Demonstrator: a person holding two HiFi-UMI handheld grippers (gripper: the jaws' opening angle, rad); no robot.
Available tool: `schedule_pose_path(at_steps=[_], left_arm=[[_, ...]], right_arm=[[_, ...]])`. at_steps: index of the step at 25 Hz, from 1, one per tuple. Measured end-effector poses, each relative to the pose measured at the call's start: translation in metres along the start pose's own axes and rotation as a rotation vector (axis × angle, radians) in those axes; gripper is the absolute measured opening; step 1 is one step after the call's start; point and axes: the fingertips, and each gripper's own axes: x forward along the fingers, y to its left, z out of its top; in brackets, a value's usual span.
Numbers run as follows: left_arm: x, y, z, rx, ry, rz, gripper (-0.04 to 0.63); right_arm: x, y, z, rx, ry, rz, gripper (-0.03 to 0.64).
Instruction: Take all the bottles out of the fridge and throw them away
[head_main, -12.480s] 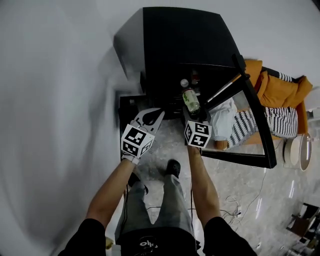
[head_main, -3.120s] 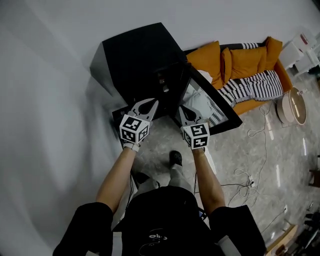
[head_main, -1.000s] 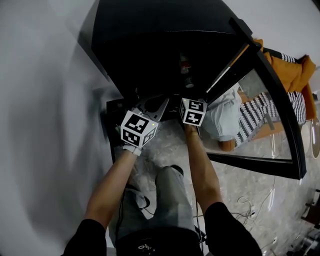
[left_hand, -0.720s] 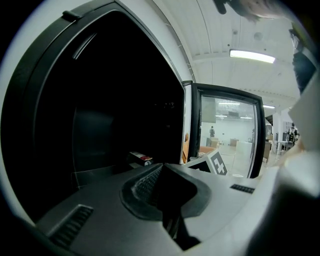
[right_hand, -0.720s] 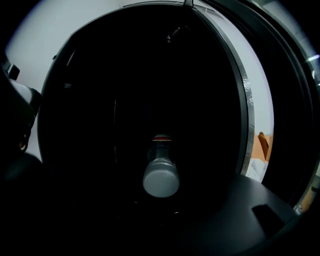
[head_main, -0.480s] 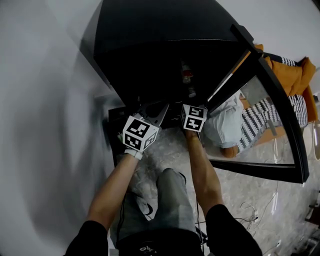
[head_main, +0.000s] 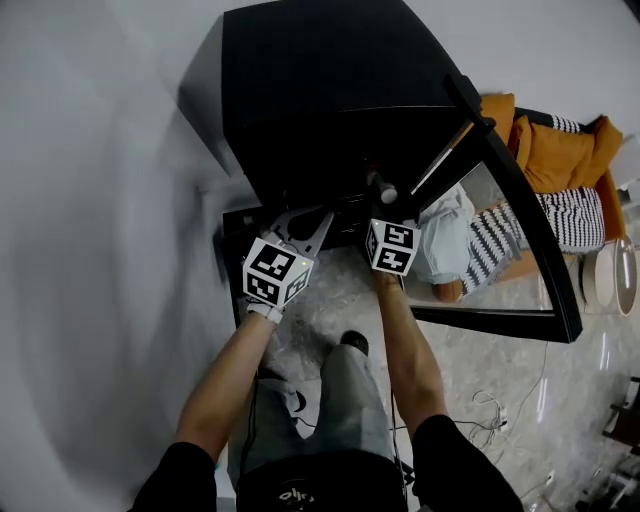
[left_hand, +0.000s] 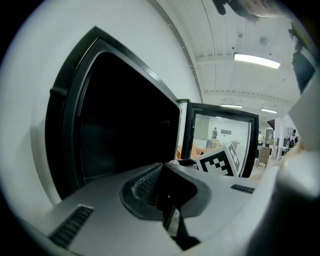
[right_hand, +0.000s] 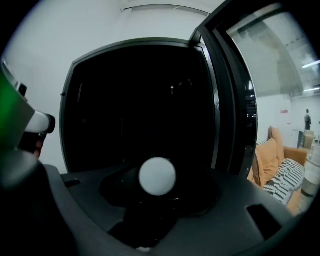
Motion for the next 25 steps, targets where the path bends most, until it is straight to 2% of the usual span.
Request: schedule_pose_path(at_steps=[15, 22, 25], left_arm=[[-0.09, -0.045, 0.115, -0.062, -0.051, 0.07, 0.006], [-0.15, -0.053, 0.17, -0.072, -0.084, 0.153, 0.006], [-0.174, -0.047, 0.184, -0.05, -0.083, 0.209, 0.006]], right_arm=[[-0.127, 0.024, 0.123, -0.02, 0.035, 0.103, 0.202], [-0.189, 0.052, 0.187, -0.023, 0.021, 0.185, 0.202], [-0.201, 0.07, 0.207, -0.037, 0.017, 0.238, 0.202]])
